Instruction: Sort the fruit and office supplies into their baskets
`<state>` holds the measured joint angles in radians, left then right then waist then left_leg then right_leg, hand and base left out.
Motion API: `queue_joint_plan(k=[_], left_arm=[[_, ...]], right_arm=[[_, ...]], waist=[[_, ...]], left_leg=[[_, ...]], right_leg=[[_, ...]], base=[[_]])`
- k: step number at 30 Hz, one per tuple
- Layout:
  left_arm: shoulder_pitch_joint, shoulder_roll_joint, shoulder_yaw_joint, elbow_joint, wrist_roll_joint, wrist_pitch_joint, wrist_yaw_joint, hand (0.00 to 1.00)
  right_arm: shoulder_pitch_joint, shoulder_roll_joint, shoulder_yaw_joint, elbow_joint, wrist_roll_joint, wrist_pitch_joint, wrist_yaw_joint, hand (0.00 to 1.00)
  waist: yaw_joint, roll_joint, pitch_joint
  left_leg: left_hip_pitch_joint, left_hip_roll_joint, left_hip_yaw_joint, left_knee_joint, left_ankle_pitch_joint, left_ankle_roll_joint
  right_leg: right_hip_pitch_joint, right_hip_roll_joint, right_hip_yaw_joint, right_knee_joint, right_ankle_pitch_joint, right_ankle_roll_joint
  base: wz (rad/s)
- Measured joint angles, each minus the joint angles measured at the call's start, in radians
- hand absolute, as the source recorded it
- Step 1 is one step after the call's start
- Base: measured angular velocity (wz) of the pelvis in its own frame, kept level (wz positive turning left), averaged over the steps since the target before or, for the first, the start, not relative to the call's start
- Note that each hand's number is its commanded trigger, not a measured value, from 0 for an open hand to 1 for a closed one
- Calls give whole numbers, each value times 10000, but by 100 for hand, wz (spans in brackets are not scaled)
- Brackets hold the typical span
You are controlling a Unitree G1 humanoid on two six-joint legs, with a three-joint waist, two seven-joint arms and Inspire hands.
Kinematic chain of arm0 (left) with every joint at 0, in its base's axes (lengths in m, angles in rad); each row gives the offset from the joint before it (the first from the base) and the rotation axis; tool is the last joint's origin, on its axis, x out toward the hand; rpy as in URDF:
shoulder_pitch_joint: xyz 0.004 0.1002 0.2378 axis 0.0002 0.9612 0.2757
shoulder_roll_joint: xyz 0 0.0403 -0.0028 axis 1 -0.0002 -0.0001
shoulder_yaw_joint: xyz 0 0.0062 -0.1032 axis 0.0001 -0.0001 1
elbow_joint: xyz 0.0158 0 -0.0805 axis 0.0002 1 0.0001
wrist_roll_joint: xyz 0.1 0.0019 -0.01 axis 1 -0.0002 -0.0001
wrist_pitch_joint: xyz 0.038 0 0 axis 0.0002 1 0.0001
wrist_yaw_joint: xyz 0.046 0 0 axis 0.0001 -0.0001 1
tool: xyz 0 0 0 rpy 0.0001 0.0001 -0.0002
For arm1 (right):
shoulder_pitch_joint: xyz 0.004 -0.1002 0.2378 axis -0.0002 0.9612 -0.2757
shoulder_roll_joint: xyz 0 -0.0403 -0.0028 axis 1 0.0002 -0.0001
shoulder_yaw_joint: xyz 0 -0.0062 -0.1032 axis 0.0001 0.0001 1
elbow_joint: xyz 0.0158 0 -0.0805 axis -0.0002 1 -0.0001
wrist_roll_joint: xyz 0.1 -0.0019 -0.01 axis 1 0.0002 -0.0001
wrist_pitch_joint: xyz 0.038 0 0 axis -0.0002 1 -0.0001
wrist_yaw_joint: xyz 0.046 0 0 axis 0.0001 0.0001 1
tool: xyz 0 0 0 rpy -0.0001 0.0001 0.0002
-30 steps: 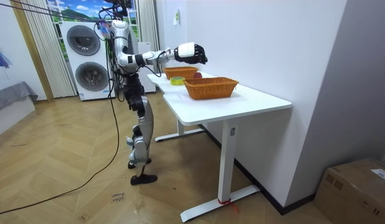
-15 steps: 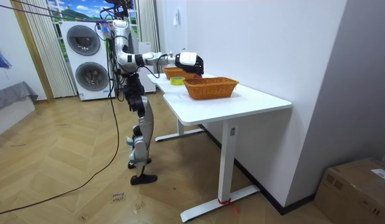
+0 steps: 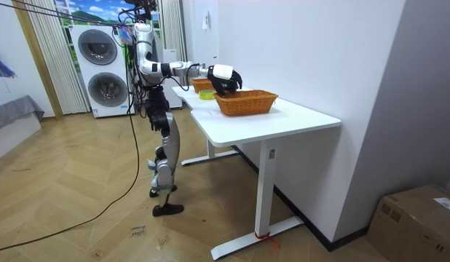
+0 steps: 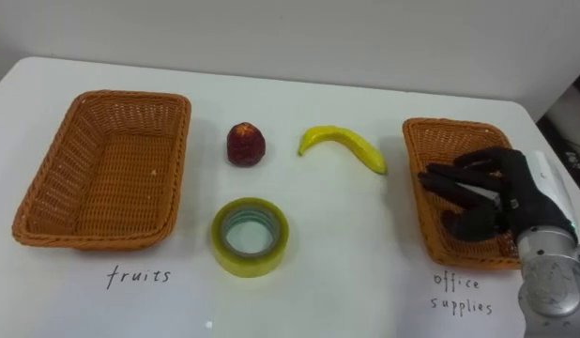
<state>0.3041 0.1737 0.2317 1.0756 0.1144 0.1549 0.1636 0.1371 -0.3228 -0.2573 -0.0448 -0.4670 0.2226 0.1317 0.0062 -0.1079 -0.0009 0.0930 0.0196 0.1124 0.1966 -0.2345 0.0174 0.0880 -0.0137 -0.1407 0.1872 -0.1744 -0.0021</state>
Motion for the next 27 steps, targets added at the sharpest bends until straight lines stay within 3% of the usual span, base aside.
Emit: queue_joint_plan(k=[27], left_arm=[[-12, 2, -3, -31, -20, 66, 223, 0]], right_arm=[[-4, -1, 5, -3, -170, 108, 325, 0]], waist=[[-25, 2, 6]], left_leg=[[-10, 2, -1, 7, -1, 0]], right_leg=[[-9, -4, -6, 2, 0, 0]], base=[[0]])
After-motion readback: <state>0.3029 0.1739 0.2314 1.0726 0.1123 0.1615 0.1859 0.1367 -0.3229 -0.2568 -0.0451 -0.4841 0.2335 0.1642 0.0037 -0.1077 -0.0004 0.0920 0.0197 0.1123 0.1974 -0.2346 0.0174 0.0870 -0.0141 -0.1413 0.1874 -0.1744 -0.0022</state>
